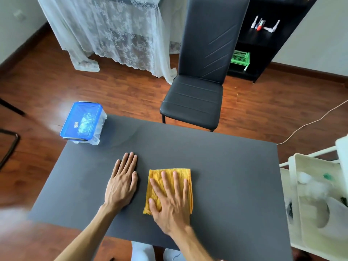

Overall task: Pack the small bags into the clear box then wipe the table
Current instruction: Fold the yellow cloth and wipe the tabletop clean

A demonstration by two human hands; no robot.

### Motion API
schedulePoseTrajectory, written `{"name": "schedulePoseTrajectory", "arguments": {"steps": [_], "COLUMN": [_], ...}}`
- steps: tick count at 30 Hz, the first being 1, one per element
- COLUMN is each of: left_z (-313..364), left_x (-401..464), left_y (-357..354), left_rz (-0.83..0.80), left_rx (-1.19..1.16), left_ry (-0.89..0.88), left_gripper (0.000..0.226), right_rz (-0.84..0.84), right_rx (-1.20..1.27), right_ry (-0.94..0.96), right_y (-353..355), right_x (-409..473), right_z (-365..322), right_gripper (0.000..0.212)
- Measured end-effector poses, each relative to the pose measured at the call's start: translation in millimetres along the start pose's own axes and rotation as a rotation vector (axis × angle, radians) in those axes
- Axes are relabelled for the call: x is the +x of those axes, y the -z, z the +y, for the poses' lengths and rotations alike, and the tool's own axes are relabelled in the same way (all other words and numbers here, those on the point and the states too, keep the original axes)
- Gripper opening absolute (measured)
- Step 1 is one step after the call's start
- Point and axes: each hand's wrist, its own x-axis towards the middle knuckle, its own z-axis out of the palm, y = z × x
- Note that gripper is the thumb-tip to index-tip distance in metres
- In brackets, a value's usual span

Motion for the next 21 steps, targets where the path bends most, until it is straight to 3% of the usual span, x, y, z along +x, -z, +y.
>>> {"name": "schedulePoseTrajectory", "arguments": {"steps": [4, 8, 11, 14, 18, 21], "left_z": [17, 42, 56, 58, 49, 47], "left_x": [-10, -5, 5, 14, 16, 16], "left_y": [6, 17, 23, 28, 29, 28], "left_rz": [0.009, 0.032, -0.002, -0.060, -0.114, -0.132], "left_rx": [-0.109, -0.120, -0.047, 0.013, -0.029, -0.056], "left_ry": [0.075, -0.030, -0.134, -0.121, -0.059, -0.078], "left_gripper": [0.064, 0.056, 0.049, 0.042, 0.018, 0.009], "right_rz": [-0.041, 0.160, 0.037, -0.090, -0.072, -0.057], "right_rx": [0.112, 0.187, 0.060, -0.007, -0.026, -0.005], "right_ry": [-0.033, -0.105, -0.133, -0.122, -0.155, -0.163], "right_y": [21, 54, 75, 80, 82, 80], "right_x": [-19, 10, 27, 28, 28, 27], "right_z": [-2, 24, 48, 65, 68, 65], "right_gripper": [0.058, 0.038, 0.047, 0.051, 0.054, 0.043]}}
